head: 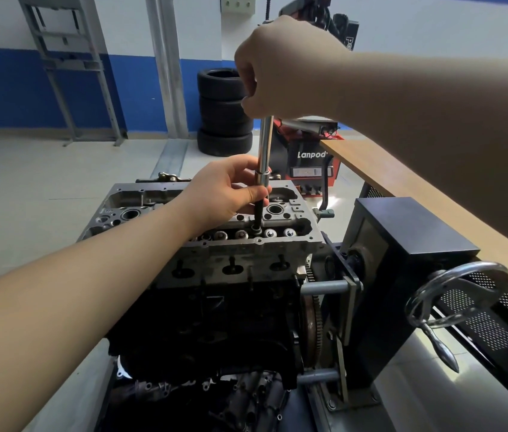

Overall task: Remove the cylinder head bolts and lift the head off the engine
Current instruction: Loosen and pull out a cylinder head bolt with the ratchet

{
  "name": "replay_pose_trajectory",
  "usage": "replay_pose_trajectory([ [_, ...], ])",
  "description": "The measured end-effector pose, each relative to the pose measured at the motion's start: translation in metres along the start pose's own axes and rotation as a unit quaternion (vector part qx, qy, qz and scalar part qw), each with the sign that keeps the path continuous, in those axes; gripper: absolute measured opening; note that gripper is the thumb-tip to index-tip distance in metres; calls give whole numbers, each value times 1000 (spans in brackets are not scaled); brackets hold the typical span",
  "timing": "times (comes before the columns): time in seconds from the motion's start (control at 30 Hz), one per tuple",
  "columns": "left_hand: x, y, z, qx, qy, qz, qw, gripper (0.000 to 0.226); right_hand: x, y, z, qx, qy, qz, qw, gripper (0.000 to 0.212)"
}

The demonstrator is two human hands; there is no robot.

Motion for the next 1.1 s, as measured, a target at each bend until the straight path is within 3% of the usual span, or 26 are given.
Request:
replay_pose_trajectory([
  [0.33,6,-7,1,-7,10,16,1000,28,3,-4,13,31,-11,-32,999,11],
  [0.53,5,-4,4,1,14,15,1000,26,-3,3,4,3,-33,-22,999,7],
  [0.77,-9,18,-22,-30,-35,-87,995,16,-9,5,13,-72,-110,-27,991,9],
  [0.9,-17,33,-27,-10,-103,-137,985,16,-6,0,26,-26,-59,-73,995,8],
  [1.1,-21,45,-24,6,-185,-32,982,35,-5,-7,-4,28,168,-2,985,28],
])
Point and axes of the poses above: each hand's wrist, its own y-axis towards the middle knuckle, its own x-axis out of the back of the hand, z = x × y, the point moved 6 cm from there along y, towards the middle knuckle, and after that the axes turned 15 degrees about -x, right-handed, at the moved point
